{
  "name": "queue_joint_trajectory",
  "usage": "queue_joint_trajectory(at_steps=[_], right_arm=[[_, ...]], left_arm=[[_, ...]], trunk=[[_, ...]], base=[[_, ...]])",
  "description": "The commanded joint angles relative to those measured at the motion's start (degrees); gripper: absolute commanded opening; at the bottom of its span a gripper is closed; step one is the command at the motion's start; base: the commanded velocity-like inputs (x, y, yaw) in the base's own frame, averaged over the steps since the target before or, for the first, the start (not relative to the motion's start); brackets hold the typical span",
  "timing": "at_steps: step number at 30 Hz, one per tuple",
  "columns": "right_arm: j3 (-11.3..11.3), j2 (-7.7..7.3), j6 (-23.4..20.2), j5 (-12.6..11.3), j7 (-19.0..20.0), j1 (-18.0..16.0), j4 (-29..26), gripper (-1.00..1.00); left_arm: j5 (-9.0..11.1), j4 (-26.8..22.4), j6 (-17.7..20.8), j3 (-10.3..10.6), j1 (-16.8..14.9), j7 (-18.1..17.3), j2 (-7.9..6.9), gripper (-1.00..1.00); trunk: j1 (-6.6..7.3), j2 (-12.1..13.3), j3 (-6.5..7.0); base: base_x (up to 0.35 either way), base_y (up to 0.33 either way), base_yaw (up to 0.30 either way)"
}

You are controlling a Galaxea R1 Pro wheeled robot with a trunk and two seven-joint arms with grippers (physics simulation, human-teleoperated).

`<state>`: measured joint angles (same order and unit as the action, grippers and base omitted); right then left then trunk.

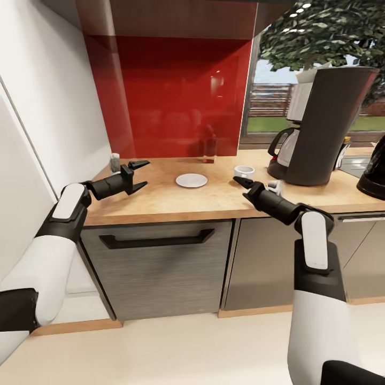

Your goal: Set up a coffee station on the kitchen countertop: keep the coffee maker on the countertop, move the bottle of coffee from the kitchen shelf to the counter next to the coffee maker, place a paper coffee filter on top of the coffee maker, put the saucer next to the coffee maker with the coffee cup on the saucer, and place the electric kettle next to the coffee maker.

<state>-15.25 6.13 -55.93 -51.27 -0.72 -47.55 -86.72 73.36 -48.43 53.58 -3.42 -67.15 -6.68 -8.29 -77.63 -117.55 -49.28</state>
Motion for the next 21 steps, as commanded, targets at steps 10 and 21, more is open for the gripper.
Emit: queue_joint_trajectory(at_steps=[10, 21], right_arm=[[5.83, 1.90, 5.51, -0.62, -2.47, -0.33, -0.01, 1.00], [12.18, 2.04, 8.32, -12.70, -16.07, -0.33, -0.03, 1.00]], left_arm=[[-0.52, 0.01, 0.38, -0.63, -0.08, -0.60, 0.02, 1.00], [-0.50, 0.00, 2.50, -0.81, -0.09, -0.70, 0.03, 1.00]], trunk=[[0.01, -0.02, -0.05], [0.01, -0.02, -0.01]], base=[[0.000, 0.000, 0.000], [0.067, 0.041, -0.095]])
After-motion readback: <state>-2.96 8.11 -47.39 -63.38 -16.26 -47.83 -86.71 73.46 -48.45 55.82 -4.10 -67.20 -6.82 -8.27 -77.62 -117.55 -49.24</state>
